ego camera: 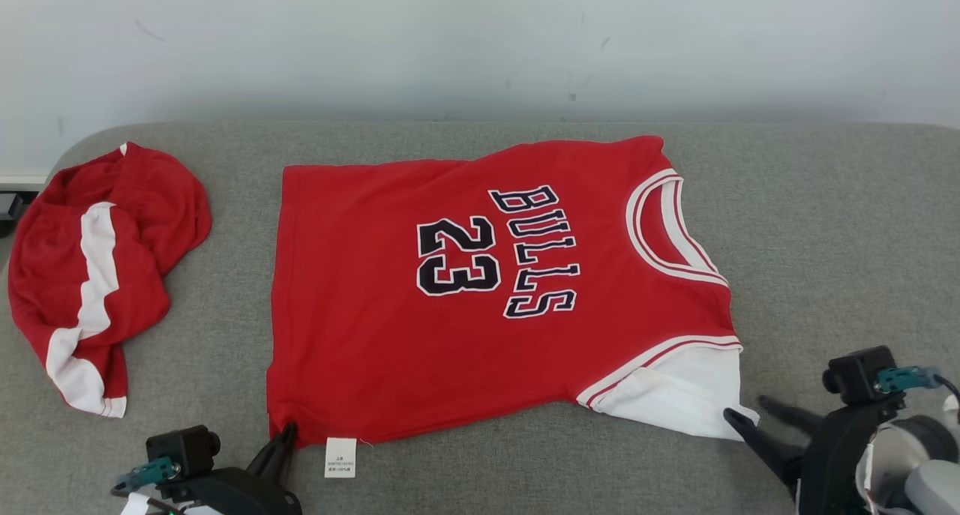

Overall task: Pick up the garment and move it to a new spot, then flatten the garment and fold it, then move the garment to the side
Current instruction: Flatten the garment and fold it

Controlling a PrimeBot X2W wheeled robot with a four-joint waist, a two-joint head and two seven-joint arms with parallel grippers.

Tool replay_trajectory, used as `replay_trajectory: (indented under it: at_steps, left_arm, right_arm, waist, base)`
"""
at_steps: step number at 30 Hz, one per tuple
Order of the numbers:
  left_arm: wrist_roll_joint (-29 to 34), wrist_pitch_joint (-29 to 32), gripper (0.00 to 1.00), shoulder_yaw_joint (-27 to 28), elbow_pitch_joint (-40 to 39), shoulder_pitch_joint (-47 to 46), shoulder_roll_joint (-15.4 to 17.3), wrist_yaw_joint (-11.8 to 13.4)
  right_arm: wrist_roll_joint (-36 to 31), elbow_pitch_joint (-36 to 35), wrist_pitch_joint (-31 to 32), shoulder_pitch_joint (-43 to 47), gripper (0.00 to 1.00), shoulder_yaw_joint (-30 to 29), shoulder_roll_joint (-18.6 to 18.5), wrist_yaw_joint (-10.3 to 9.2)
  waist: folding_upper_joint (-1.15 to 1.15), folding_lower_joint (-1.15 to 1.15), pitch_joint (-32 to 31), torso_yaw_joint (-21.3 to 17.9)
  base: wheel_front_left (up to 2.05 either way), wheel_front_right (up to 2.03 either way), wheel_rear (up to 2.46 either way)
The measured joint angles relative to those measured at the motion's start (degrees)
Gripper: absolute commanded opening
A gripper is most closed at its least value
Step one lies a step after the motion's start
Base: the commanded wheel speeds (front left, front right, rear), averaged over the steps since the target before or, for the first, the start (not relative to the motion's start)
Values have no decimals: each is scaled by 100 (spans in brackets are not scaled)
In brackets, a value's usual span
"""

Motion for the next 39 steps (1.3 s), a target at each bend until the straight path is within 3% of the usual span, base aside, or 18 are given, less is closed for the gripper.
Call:
replay_trajectory:
  at_steps: [4,7,13,23,24,25,26,33,39]
  left_arm:
    - [-1,-9,0,10,42,-1,-7,-1]
    - [-8,-16,0,21,71,-1,-5,-4]
    - [1,-58,0,-4,98,-58,-27,-5]
    - [30,-55,0,-120,157,-368,-236,-69]
    - [30,-55,0,-123,174,-368,-243,-104]
    - [30,-56,0,-121,187,-367,-248,-105]
    - [30,-58,0,-115,199,-367,-250,-104]
    - [27,-66,0,-82,320,-368,-264,-110]
    - [5,-127,0,-4,403,-366,-223,-149]
  right_arm:
    - [-126,-86,-13,-26,100,-125,-165,-147]
    - [-46,-374,-116,-38,100,-230,-149,-137]
    - [-57,-617,-96,-168,100,-69,77,-88]
    - [-347,-287,156,-504,100,316,423,-89]
    - [-404,-222,183,-538,45,367,445,-89]
    - [-446,-190,232,-561,18,432,459,-88]
    - [-469,-149,260,-591,0,483,487,-87]
    - [-448,-46,302,-628,0,521,583,-36]
    - [36,-454,330,-563,0,476,680,81]
  waist:
    - [0,0,2,1]
    - [0,0,7,2]
    - [0,0,42,51]
    - [0,0,107,336]
    - [0,0,110,365]
    - [0,0,112,389]
    - [0,0,113,409]
    - [0,0,103,435]
    - [0,0,73,343]
  base:
    - [0,0,0]
    - [0,0,0]
    - [0,0,0]
    - [0,0,0]
    - [0,0,0]
    - [0,0,0]
    - [0,0,0]
    - [0,0,0]
    - [0,0,0]
